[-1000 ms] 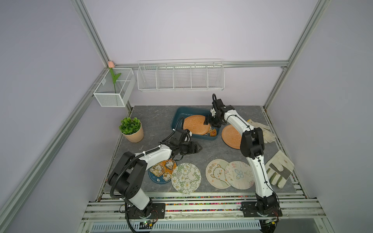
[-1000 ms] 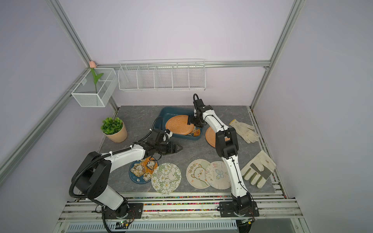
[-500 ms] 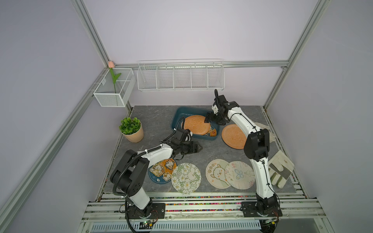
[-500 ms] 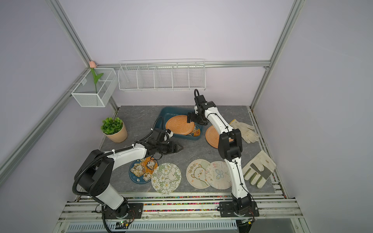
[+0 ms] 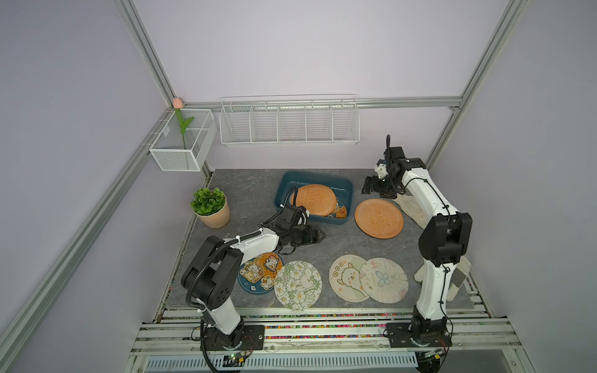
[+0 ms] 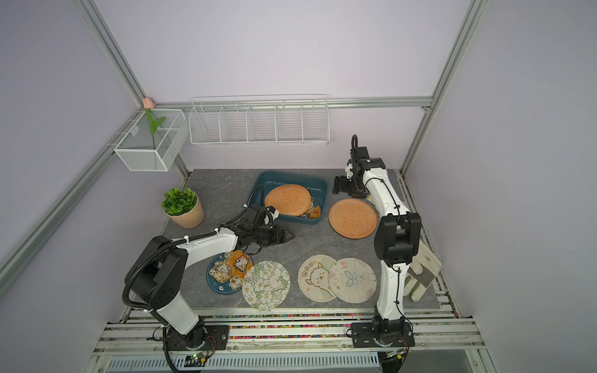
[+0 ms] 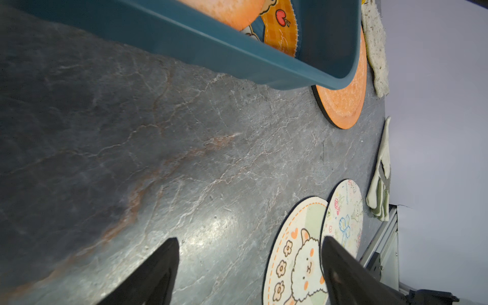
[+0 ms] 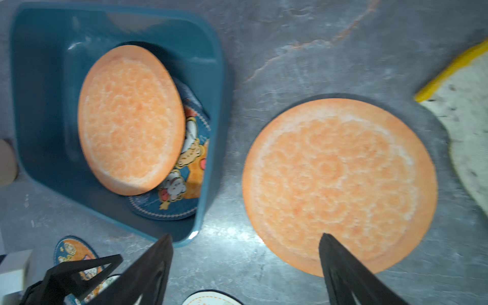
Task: Put the coasters into the storage box
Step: Place the coaster in the storage box, then move the coaster to the center of the board.
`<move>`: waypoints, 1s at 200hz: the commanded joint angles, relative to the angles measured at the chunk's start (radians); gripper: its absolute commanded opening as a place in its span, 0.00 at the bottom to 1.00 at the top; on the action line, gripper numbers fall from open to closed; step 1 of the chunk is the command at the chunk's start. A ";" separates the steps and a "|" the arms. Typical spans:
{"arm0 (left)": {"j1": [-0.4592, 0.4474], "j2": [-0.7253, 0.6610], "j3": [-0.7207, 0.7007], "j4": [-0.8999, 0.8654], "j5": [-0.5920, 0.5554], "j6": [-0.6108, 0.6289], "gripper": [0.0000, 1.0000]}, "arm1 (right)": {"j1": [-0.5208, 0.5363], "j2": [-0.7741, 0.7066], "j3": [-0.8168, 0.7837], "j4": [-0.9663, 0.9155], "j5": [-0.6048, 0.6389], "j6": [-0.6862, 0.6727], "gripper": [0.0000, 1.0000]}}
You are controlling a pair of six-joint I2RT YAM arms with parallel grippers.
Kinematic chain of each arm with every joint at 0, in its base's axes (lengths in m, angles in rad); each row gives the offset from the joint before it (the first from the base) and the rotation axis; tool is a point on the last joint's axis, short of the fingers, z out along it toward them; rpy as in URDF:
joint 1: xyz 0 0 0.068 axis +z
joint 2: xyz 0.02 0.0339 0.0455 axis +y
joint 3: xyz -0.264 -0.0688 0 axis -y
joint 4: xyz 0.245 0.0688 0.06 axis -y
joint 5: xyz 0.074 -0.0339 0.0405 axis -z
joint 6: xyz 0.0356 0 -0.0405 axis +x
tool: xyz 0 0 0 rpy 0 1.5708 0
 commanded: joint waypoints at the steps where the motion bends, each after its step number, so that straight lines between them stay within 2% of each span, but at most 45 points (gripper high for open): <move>1: 0.004 0.019 0.035 0.008 0.008 0.000 0.84 | -0.046 0.067 0.001 -0.049 0.030 -0.083 0.88; 44: 0.005 0.027 0.047 0.001 0.003 -0.001 0.85 | -0.114 0.226 0.141 -0.070 0.008 -0.113 0.88; 104: 0.003 0.031 0.046 0.009 -0.004 -0.017 0.86 | -0.134 0.388 0.328 -0.085 -0.013 -0.103 0.88; 200: 0.005 0.048 0.063 0.006 0.000 -0.024 0.88 | -0.142 0.521 0.426 -0.045 -0.014 -0.082 0.88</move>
